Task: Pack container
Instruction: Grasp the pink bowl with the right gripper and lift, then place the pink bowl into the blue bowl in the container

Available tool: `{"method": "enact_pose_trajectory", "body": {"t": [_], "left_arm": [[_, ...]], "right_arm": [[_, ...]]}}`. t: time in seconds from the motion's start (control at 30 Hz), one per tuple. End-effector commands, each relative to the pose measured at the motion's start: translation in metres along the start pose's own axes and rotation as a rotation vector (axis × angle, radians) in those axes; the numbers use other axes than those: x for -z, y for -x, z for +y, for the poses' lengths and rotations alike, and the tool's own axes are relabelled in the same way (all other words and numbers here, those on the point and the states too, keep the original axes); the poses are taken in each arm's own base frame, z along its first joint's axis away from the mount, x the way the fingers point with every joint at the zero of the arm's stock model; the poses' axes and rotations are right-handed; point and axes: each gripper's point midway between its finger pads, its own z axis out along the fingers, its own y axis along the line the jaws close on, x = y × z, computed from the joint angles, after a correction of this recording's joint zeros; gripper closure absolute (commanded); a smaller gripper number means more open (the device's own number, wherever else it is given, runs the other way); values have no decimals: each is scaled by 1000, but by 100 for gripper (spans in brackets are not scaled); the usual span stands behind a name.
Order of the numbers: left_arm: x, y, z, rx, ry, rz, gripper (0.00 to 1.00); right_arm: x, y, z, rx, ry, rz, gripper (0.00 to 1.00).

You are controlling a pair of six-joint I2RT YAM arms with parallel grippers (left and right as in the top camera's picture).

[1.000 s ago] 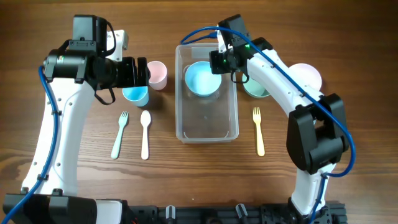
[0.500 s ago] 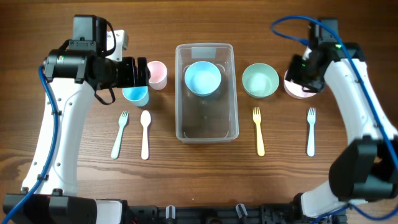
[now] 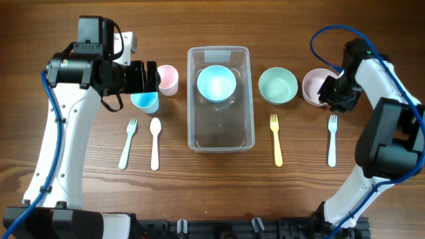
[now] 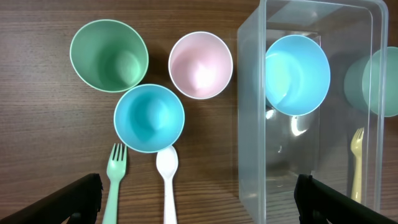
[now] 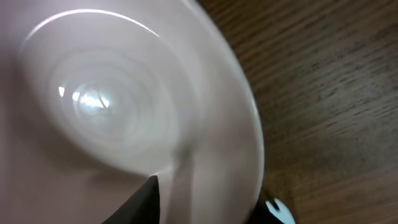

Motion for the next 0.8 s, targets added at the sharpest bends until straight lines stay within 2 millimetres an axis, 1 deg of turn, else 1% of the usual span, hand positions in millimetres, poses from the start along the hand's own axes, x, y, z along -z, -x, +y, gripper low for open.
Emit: {"method": "enact_pose_trajectory", "body": {"t": [0.0,0.03,0.1,0.17,0.2,0.23,0.27,0.3,0.33,0.37,0.43,0.47,0.5,0.53,0.57,0.6,0.63,0.67,0.7,0.73,0.77], "left_arm": [[3,4,-3,-25,-4,-13,0],[3,4,-3,-25,-4,-13,0],[3,4,-3,-25,-4,-13,0],[3,4,-3,-25,-4,-13,0],[3,4,-3,-25,-4,-13,0],[3,4,-3,-25,-4,-13,0],[3,4,-3,-25,-4,-13,0],[3,4,-3,-25,-4,-13,0],[3,4,-3,-25,-4,-13,0],[3,4,-3,-25,-4,-13,0],[3,4,-3,-25,-4,-13,0],[3,4,-3,-25,-4,-13,0],[3,4,-3,-25,-4,-13,0],[3,4,-3,-25,-4,-13,0],[3,4,-3,-25,-4,-13,0],[3,4,-3,-25,-4,-13,0],[3,4,-3,-25,-4,-13,0],[3,4,-3,-25,-4,-13,0],[3,4,-3,-25,-4,-13,0],[3,4,-3,-25,-4,-13,0],[3,4,-3,-25,-4,-13,0]], "right_arm": [[3,5,-1,-2,-2,-20,77],[8,7,0,6,3,-35,80],[25,12,2,14,20,-80,88],[59,18,5,13,53,-166,96],[81,19,9,19,81,-221,96],[96,19,12,25,96,-259,96],[122,18,17,37,123,-326,96],[141,15,21,48,144,-372,96],[167,8,30,75,185,-431,96],[183,-1,41,104,232,-459,96],[213,-26,74,202,342,-502,96],[222,-42,97,270,383,-513,96],[224,-51,110,307,404,-510,96],[224,-66,134,363,436,-500,96],[220,-78,155,410,457,-486,96],[213,-91,181,475,477,-475,96],[205,-100,199,516,487,-461,96],[192,-108,219,560,491,-440,96],[173,-113,236,592,475,-424,96],[159,-114,244,605,455,-416,96],[132,-112,256,609,421,-392,96]]}}
